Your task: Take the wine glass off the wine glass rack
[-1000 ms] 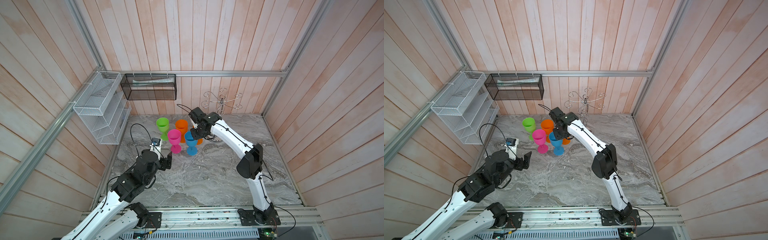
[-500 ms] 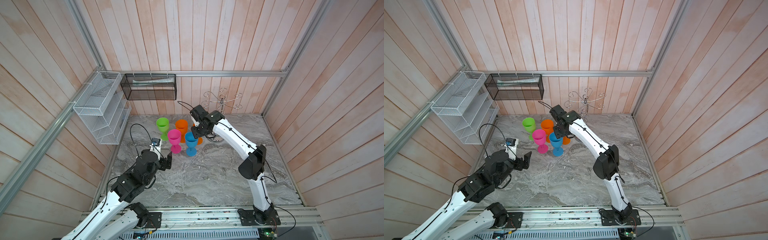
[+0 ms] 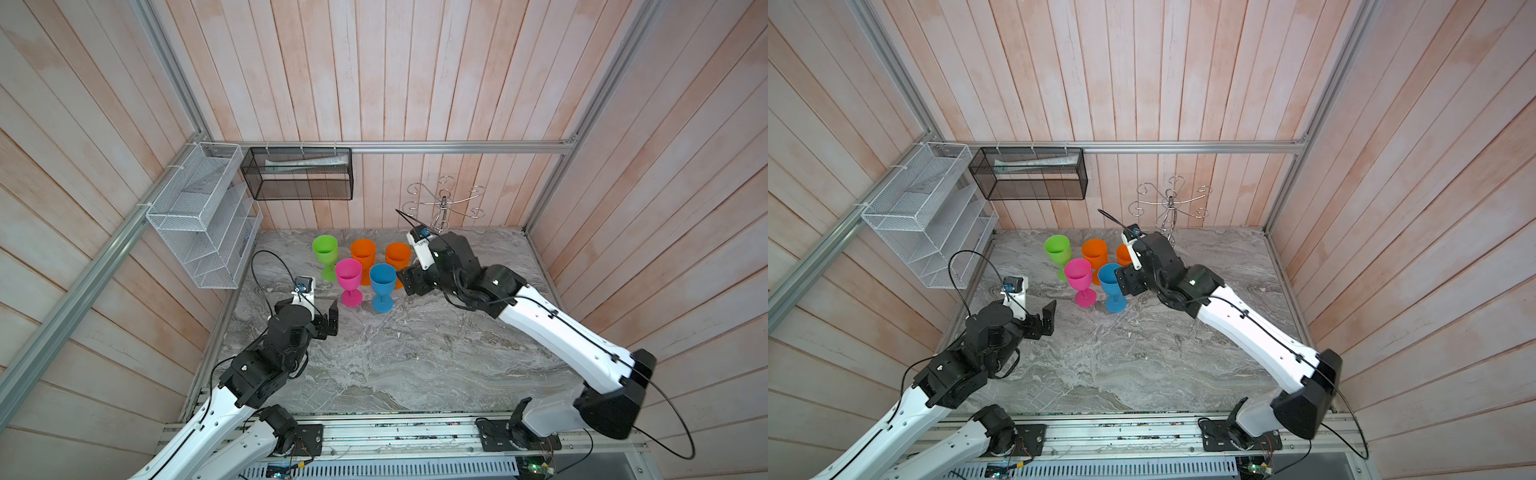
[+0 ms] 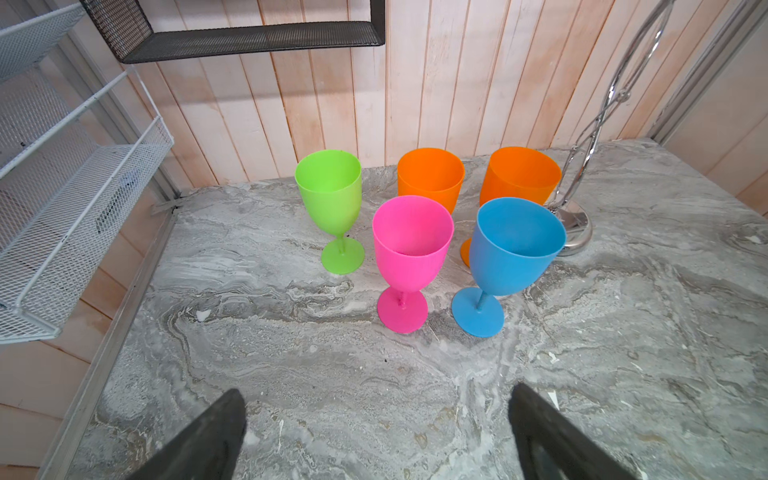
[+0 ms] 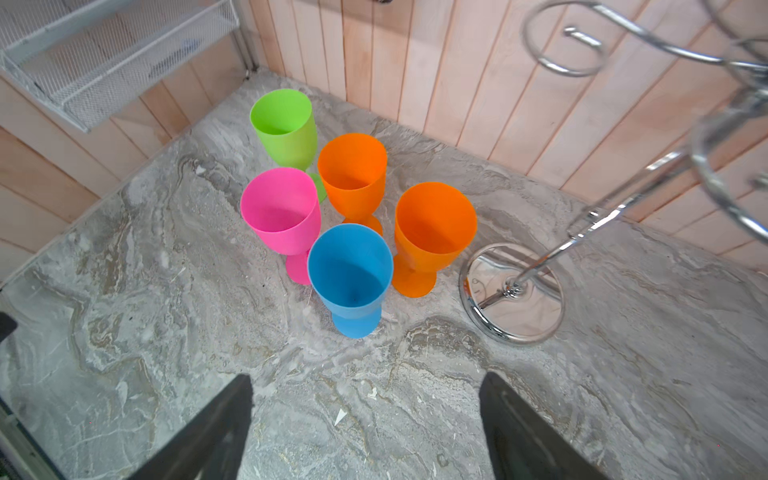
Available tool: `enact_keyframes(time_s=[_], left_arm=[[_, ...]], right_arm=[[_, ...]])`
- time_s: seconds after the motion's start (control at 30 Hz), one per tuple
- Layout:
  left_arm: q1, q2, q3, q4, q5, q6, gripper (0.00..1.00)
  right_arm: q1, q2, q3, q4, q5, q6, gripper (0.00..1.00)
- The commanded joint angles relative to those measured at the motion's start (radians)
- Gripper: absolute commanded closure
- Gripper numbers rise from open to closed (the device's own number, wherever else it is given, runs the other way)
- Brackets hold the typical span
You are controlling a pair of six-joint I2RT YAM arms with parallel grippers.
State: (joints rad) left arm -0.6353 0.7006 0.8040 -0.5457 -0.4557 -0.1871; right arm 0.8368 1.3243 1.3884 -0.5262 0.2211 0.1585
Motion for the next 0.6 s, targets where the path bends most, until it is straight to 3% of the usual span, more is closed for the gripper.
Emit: enact_keyframes(time_s=[0.0,0.13,0.37,0.57], left_arm=[[0.032,-0.019,-0.015,0.038,-0.019,-0.02,0.0],[0.105,-0.029,-0.02,0.068,0.018,-0.053,0.0],[0.263,-0.005,-0.026,0.136,0.105,-0.122,0.0],[0.362,0.066,-0.068,0.239,0.189,-0.202,0.0]], right_arm=[[-0.016,-0.172,-0.186,0.275,0.127,-0.04,0.09],[-0.082,-0.391,-0.425,0.414,0.243,-0.054,0.06],[-0.363,-0.686,-0.844,0.702,0.197,-0.032,0.06],[-0.57,-0.76,-1.096,0.978,0.165,-0.042,0.06]])
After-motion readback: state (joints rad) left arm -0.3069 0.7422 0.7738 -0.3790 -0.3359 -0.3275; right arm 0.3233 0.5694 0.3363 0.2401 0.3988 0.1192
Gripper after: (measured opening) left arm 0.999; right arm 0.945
